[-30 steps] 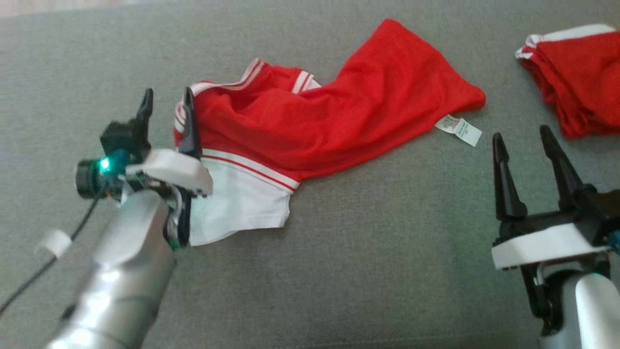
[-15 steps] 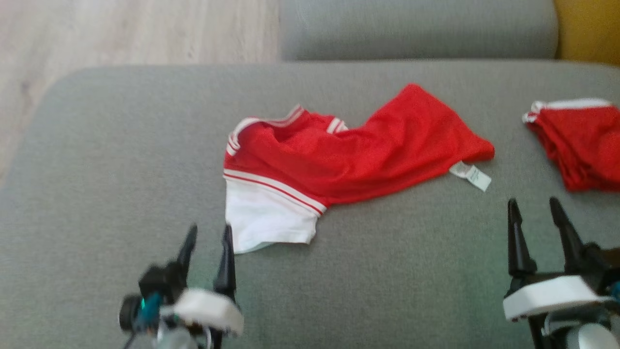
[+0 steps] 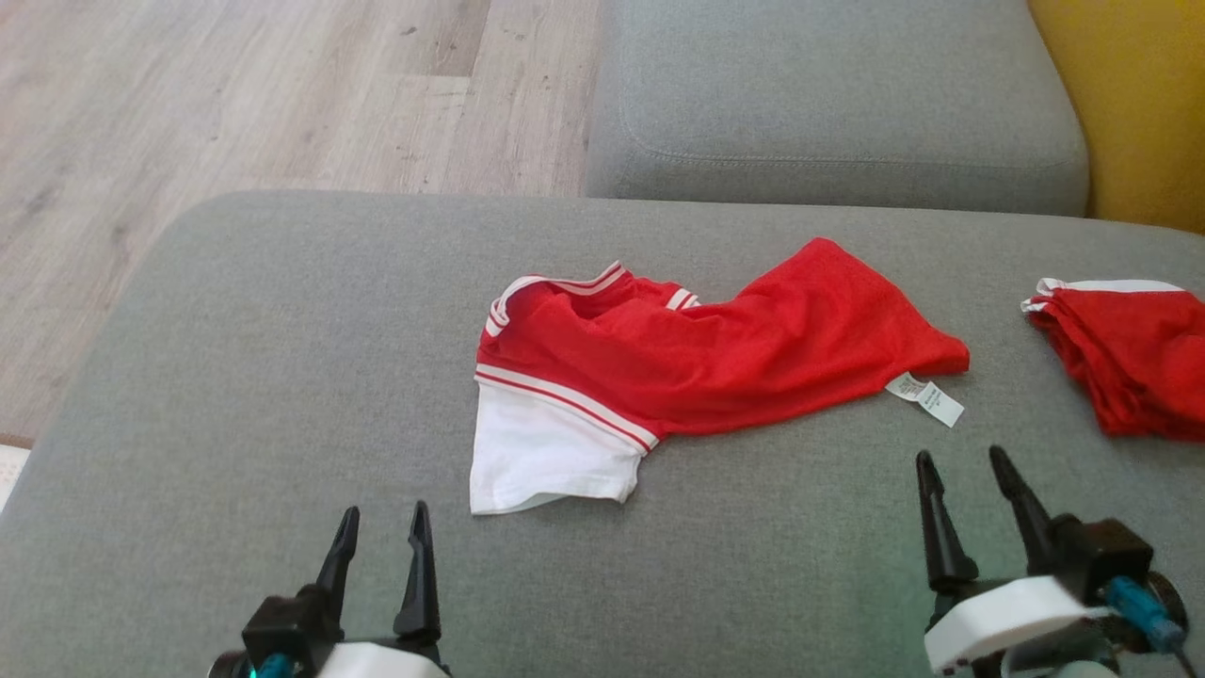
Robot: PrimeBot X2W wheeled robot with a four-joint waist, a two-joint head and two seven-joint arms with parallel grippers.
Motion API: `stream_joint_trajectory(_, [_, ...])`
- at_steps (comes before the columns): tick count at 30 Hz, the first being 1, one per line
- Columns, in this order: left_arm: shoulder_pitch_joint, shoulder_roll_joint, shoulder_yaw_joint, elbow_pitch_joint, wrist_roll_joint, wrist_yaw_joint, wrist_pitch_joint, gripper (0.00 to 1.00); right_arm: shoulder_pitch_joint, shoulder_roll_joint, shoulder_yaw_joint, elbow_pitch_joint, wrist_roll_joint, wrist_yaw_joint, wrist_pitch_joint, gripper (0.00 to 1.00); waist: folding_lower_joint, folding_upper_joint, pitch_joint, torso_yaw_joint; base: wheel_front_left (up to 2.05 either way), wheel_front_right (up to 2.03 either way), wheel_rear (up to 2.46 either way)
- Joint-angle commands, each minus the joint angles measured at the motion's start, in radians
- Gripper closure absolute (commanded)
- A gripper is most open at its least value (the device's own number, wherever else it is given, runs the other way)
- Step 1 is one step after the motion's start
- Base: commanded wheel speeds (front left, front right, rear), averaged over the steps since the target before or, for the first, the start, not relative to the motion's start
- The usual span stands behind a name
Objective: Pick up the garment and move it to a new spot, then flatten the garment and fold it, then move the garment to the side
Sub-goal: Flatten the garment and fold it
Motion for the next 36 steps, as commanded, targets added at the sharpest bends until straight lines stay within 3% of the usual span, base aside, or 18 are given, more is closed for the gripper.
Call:
stream_joint_trajectory(1, [-0.040,0.013,0.035,-0.042,-0.005,0.007,0.001,0.00,-0.027,-0.007,0.027,-0.025,0.002,0.007,-0.018,0.00,0.0001,0.0000,-0.001,-0.001,0.00,0.00,0.00])
stream_joint_trajectory(30, [-0.010,0.044,0.019,-0.094,-0.021,0.038,0.065,0.00,-0.023,-0.007,0.043,0.038,0.017,0.007,-0.052,0.00,0.0001,0.0000,-0.011,-0.005,0.00,0.00,0.00])
stream_joint_trajectory(36, [-0.068,0.032,-0.012,-0.047,-0.021,0.033,0.139,0.00,-0.027,-0.007,0.045,0.034,0.012,0.007,-0.046,0.00,0.0001,0.0000,0.004,0.000,0.00,0.00,0.00])
